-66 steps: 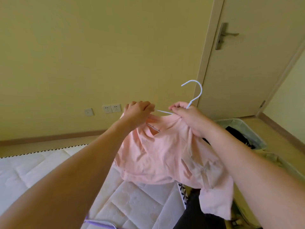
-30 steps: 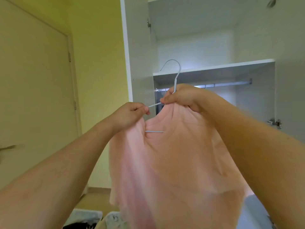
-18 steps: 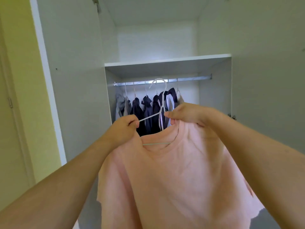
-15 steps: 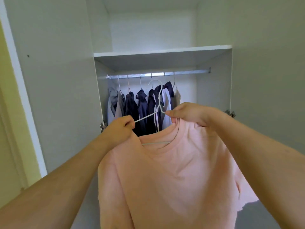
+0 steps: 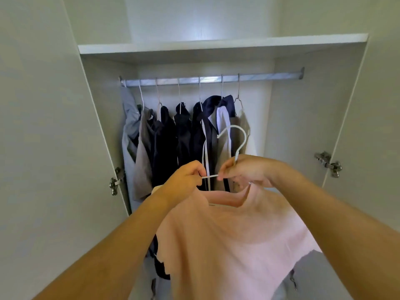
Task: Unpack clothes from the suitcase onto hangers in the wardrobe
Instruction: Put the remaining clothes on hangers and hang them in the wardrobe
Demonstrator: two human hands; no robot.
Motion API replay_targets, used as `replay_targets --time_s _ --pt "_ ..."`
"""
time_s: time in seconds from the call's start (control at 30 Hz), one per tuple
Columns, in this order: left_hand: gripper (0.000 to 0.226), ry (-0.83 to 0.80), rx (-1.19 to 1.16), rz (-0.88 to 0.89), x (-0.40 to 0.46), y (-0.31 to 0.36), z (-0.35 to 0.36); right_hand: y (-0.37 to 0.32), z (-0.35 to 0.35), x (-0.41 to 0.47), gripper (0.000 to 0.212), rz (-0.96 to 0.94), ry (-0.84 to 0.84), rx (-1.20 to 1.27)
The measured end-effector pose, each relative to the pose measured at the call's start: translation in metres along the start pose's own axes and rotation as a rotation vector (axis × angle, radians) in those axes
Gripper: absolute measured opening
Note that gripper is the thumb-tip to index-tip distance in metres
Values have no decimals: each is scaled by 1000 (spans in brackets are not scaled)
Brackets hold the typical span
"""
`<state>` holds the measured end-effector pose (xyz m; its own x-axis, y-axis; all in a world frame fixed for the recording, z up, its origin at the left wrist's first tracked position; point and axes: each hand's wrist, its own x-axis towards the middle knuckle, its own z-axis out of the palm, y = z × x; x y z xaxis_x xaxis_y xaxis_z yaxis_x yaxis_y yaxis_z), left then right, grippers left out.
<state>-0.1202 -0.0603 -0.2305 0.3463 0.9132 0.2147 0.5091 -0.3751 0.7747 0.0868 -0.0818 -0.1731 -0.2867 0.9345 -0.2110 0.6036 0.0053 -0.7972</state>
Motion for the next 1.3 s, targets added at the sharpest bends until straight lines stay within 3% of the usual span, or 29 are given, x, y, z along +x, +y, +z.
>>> replay_targets --time_s 0.1,0.23,0.43,0.57,0.67,0.93,1.03,1.17,1.3 --pt "33 -39 91 -87 -3 24 -19 -36 -12 -14 15 62 -25 -44" --pt "29 143 388 -76 -9 43 -47 -68 -41 -30 16 71 21 53" --pt "8 136 245 47 2 34 -65 -54 -91 -21 27 55 -16 156" --pt "7 -1 166 -11 16 42 -44 -23 -116 -21 25 74 -77 123" --pt "19 -102 217 -50 30 49 -25 5 -137 -19 26 109 -98 136" --pt "17 -89 -80 -179 70 93 9 35 -185 -10 27 154 -257 175" --pt "21 -33 1 -157 90 110 26 25 -184 -6 27 129 -280 177" --pt "21 67 214 -131 107 98 34 21 -189 -8 27 129 -184 245" --pt "23 194 477 -264 118 92 39 25 -206 -13 26 204 -89 424"
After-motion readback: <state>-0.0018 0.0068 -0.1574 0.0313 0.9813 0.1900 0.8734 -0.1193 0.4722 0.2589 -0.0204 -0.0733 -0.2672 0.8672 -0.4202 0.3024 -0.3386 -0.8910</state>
